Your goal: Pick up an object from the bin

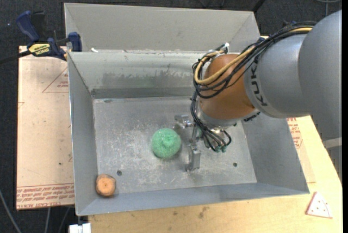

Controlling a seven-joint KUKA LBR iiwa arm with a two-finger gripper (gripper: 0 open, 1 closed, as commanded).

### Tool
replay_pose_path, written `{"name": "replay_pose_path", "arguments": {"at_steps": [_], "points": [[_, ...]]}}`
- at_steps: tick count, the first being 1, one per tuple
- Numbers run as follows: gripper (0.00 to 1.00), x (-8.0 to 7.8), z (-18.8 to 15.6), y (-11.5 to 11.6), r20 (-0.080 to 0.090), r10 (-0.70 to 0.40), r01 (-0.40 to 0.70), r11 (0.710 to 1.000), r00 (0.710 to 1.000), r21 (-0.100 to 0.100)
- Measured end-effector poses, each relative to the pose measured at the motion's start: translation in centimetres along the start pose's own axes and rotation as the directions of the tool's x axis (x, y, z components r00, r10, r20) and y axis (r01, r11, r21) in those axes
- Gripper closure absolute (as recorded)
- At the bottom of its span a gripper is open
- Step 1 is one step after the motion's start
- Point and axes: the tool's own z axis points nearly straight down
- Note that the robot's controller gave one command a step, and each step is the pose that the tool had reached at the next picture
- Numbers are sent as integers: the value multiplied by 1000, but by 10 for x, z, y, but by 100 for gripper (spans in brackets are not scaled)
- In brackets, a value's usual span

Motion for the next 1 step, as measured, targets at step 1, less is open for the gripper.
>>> {"name": "replay_pose_path", "arguments": {"at_steps": [1], "points": [[0,-15,-1,16,-3,-53,53,999,999,3]]}}
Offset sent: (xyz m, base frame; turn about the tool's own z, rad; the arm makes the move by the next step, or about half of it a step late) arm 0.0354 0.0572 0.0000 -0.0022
